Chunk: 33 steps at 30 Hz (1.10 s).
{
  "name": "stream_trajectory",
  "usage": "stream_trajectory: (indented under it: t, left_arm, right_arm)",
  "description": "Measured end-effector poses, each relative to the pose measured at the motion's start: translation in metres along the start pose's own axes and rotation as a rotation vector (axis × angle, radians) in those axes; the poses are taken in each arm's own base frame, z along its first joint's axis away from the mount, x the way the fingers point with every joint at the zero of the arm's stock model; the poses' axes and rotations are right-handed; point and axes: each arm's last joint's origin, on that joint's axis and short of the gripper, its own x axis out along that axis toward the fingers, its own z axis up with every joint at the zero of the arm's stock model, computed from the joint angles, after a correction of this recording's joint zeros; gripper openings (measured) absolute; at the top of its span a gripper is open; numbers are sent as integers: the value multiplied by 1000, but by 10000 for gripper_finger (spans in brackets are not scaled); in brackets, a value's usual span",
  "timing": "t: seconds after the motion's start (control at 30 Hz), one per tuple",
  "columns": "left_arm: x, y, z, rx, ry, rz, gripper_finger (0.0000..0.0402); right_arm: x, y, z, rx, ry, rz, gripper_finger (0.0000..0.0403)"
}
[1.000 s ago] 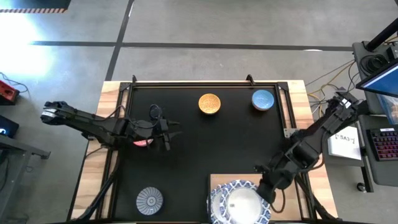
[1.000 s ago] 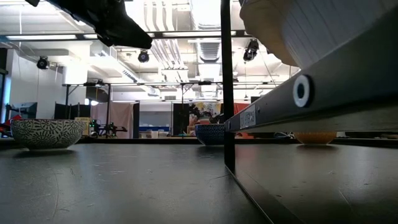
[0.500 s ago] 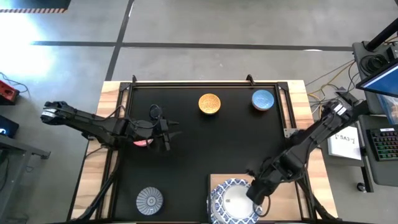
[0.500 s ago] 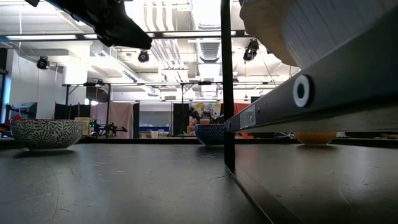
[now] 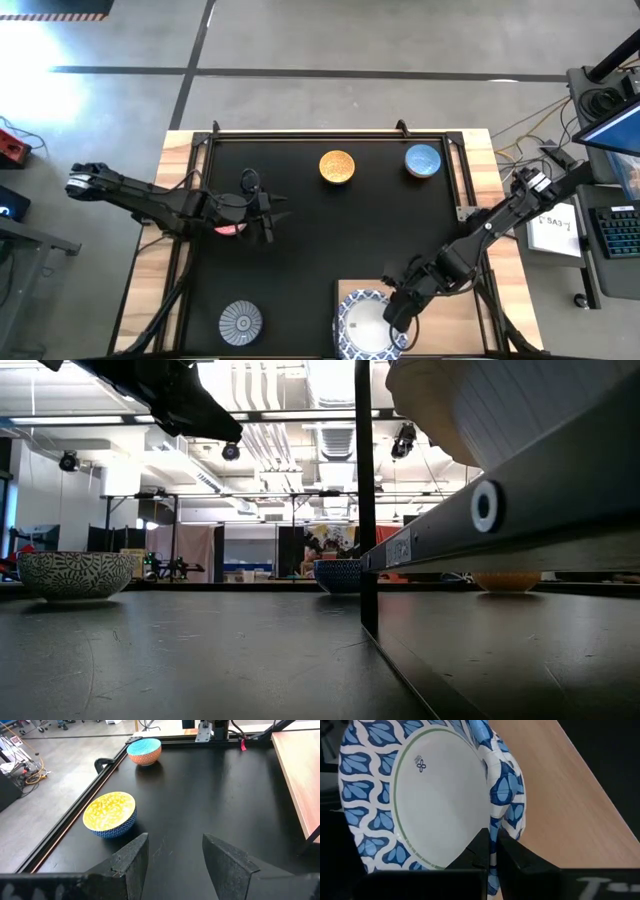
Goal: Place and stack bowls onto a shelf
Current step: Stack the white patterned bowl on top of the other white patterned bowl on the shelf
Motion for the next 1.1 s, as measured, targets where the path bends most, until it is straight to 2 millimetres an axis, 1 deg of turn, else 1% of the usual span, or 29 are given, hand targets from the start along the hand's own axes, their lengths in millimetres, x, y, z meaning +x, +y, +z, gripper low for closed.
stream_trajectory:
  t: [0.17,0.37,0.7,0.83,0.97,1.03,1.1]
  left_arm:
    - [0,0,0,1,3,0,169]
    - [0,0,-1,6,9,0,169]
    - [0,0,-1,8,12,1,169]
    - [0,0,-1,8,13,1,169]
    - [0,0,-1,8,14,1,169]
    - [0,0,-1,9,14,1,169]
    - [0,0,-2,9,15,1,169]
  right_arm:
    - [2,0,0,-1,2,-4,9]
    - [4,7,3,-39,-25,62,15]
    - [5,3,3,-35,-25,20,75]
    - [4,-2,0,-32,28,-23,98]
    - [-2,-6,-3,-1,89,-57,116]
    - [-7,-3,-2,7,89,-46,122]
    - [-14,5,1,-18,71,7,124]
